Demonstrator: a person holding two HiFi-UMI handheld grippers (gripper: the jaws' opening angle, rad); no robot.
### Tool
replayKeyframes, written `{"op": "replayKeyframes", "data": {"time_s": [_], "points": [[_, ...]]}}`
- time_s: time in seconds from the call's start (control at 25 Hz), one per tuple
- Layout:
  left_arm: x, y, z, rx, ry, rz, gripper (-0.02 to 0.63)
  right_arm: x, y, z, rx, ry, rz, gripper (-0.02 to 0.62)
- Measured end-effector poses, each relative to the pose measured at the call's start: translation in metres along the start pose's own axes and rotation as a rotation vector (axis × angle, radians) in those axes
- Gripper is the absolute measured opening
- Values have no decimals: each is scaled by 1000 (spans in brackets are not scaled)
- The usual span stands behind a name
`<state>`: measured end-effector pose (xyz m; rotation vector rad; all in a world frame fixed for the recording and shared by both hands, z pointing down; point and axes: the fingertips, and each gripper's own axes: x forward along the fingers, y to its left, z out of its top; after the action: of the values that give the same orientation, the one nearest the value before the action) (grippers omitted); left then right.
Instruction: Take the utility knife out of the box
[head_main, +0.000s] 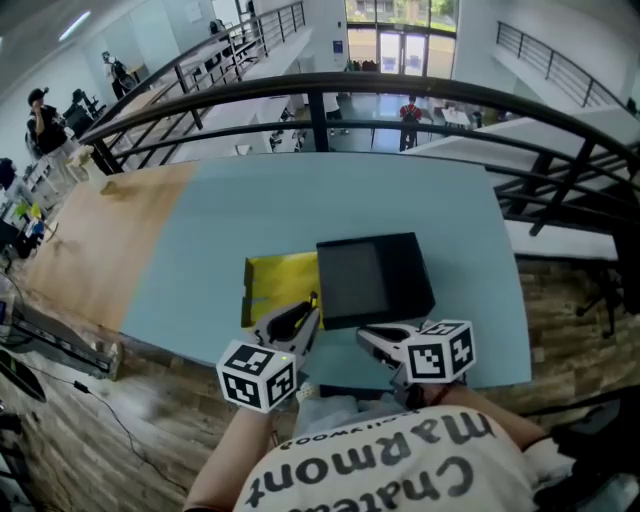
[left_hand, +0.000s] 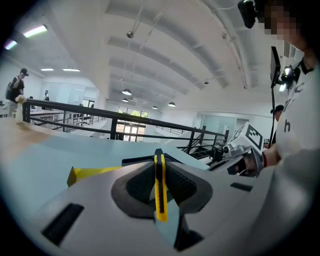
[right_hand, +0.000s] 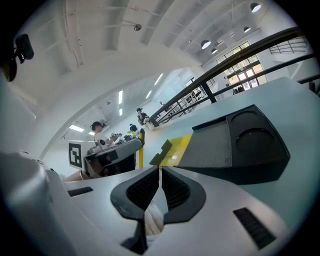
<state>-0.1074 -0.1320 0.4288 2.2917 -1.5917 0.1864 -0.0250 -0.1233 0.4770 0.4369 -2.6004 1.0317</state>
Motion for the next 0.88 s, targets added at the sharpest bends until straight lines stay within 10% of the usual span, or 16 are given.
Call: {"op": "replayKeyframes", "data": {"time_s": [0.88], "points": [[-144, -72, -73, -118, -75, 87, 63, -33, 72, -66, 5, -28, 37, 43]]}}
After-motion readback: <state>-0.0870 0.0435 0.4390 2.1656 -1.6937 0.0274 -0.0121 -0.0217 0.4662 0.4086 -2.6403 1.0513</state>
